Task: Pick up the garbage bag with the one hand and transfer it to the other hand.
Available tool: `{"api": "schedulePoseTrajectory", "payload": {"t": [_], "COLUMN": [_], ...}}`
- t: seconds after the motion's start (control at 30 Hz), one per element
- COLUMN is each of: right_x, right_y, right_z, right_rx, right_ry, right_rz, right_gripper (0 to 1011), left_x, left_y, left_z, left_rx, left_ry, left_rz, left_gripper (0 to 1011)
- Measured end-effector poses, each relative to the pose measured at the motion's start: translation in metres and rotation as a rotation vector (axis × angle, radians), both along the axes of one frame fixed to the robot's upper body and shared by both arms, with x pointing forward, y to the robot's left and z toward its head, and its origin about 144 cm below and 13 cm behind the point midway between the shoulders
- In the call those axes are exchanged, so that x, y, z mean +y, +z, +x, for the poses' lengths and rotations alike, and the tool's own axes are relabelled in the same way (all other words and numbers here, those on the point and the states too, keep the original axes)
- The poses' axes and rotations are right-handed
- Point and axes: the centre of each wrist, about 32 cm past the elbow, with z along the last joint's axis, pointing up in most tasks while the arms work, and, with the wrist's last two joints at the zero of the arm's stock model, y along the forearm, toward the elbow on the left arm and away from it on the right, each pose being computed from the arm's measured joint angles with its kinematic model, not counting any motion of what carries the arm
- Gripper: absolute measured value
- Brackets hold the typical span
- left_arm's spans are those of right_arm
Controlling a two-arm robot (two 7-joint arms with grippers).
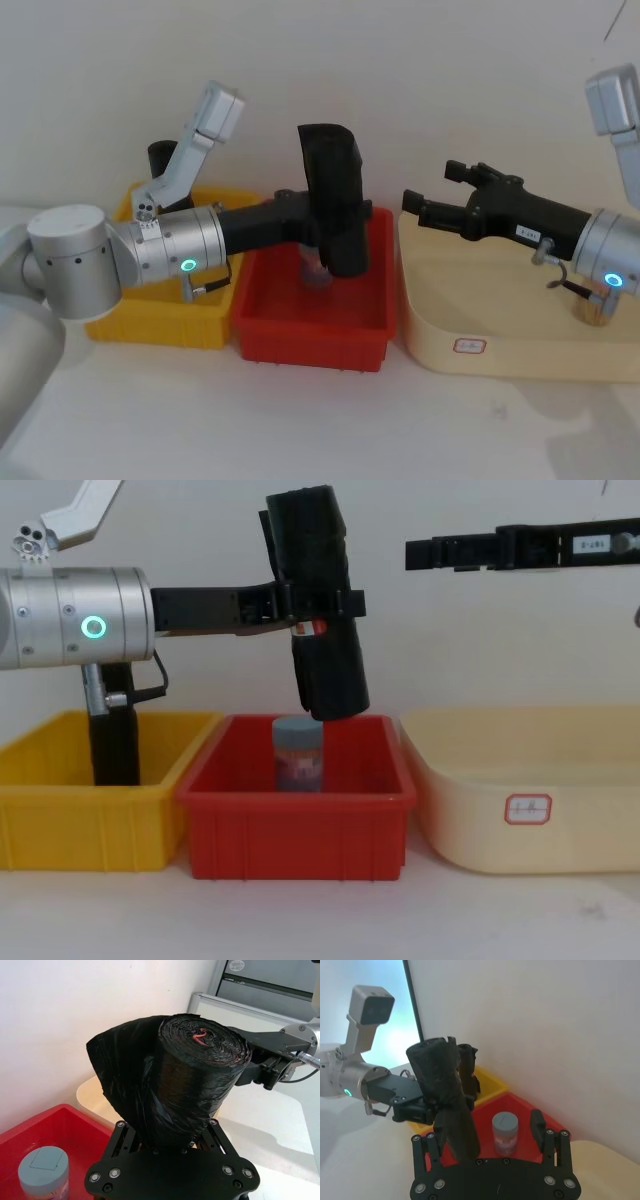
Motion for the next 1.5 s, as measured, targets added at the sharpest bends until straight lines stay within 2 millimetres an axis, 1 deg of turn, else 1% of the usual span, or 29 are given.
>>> {"api": "schedulePoseTrajectory", "payload": {"t": [0.43,0.83,1.5], "right_x": [0.005,0.016,0.029], "right_y": [0.003,0.005,0.01], "right_z": [0.007,0.012,0.025], "right_rx": [-0.038,-0.062,-0.084], "right_ry": [0.045,0.1,0.121], "right_rz": [0.021,0.018,-0.002], "right_gripper": [1000,1000,1000], "left_x": [-0.004,-0.011,-0.02], "left_y": [0.0,0.001,0.003], "left_z": [0.004,0.008,0.009], "left_rx": [0.017,0.022,0.019], "left_ry": [0.006,0.038,0.024], "left_rz": [0.01,0.01,0.022], "left_gripper": [410,410,410]}}
